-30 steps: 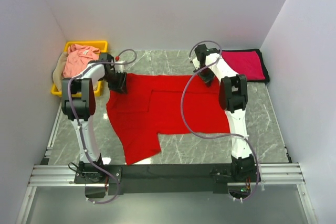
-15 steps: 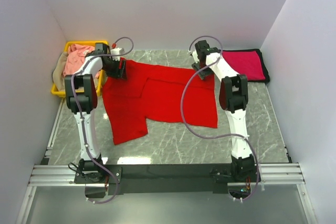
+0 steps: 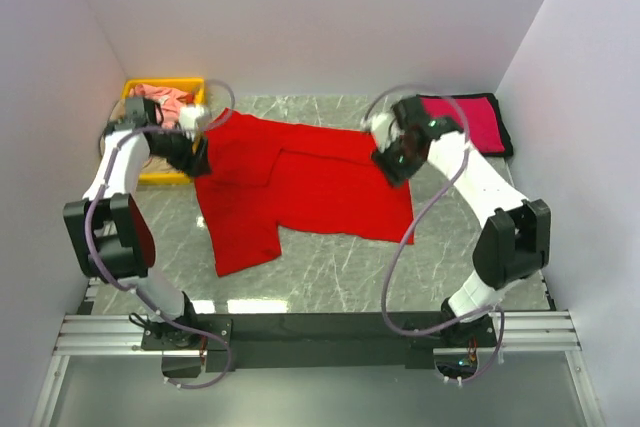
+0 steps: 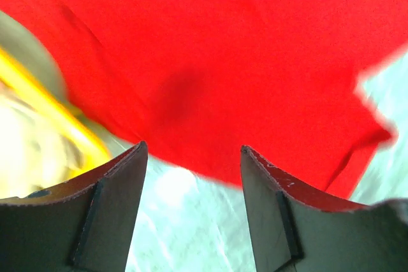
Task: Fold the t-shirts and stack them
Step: Fold the tshirt
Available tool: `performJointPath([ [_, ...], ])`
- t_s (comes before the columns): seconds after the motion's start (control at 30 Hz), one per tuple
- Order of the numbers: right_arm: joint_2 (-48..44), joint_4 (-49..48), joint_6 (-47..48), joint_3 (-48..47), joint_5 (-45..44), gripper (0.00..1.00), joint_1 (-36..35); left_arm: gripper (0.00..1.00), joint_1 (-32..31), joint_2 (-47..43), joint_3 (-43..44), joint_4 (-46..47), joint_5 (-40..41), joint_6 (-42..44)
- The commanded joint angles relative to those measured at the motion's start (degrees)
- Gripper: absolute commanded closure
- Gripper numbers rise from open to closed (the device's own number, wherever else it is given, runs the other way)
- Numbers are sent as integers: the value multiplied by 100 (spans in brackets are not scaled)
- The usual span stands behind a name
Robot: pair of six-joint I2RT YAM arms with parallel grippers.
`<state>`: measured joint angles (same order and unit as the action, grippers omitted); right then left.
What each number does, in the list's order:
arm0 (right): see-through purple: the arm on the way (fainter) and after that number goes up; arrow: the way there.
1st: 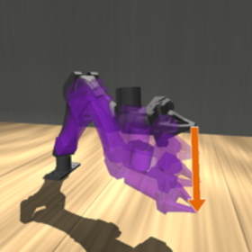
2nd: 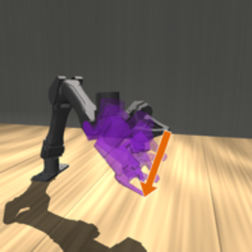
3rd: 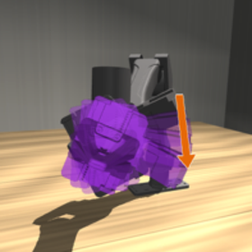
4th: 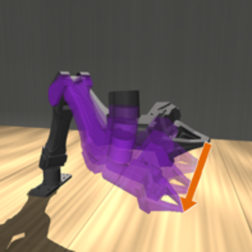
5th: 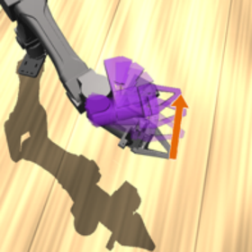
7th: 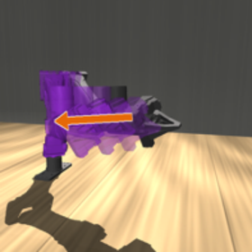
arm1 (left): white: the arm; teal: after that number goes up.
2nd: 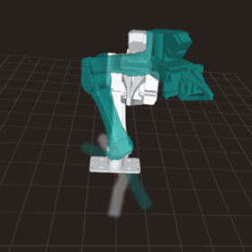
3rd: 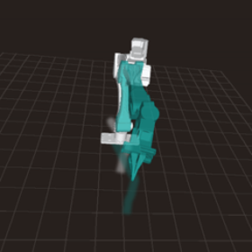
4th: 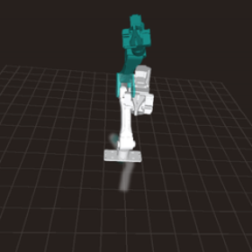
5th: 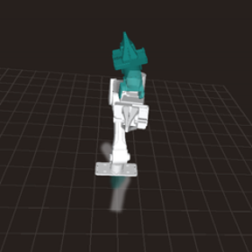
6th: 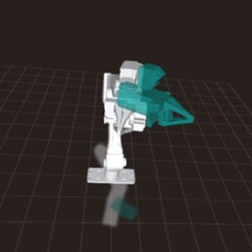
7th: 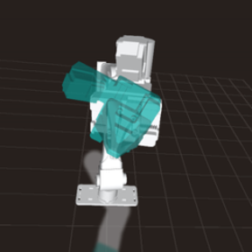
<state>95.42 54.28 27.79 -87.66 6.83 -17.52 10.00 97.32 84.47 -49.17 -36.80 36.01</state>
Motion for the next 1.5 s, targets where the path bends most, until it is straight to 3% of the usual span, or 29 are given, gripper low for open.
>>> performJointPath([
  [0.0,-224,154,245,1073,328,46,-418,35,11,-291,-1164,-709,286,1617],
  [0.17,-252,-602,-28,1962,-49,49,-770,35,-15,-767,-2178,-76,550,1910],
  [0.37,451,-963,-169,1884,-349,50,-762,37,-226,-714,-2732,538,708,1682],
  [0.6,882,-955,121,1998,-674,52,-604,41,-955,-749,-3568,1093,1350,1585],
  [0.7,909,-911,235,2077,-841,52,-419,45,-1316,-758,-3788,954,1526,1716],
  [0.9,628,-788,508,2288,-894,52,-173,50,-1527,-1469,-4192,-241,1395,2524],
  [1.07,119,-515,701,2393,-622,52,-156,53,-1501,-2006,-4010,-1189,1228,2779],
  [1.17,-382,-471,850,2464,-429,48,-147,46,-1352,-2077,-3501,-1524,798,2640],
  [1.3,-1198,-523,1193,2726,-209,44,-103,41,-1053,-2042,-2998,-1255,586,2403],
  [1.47,-1271,-673,1439,2956,-86,45,-147,41,-1035,-1883,-3006,-525,744,2139],
])
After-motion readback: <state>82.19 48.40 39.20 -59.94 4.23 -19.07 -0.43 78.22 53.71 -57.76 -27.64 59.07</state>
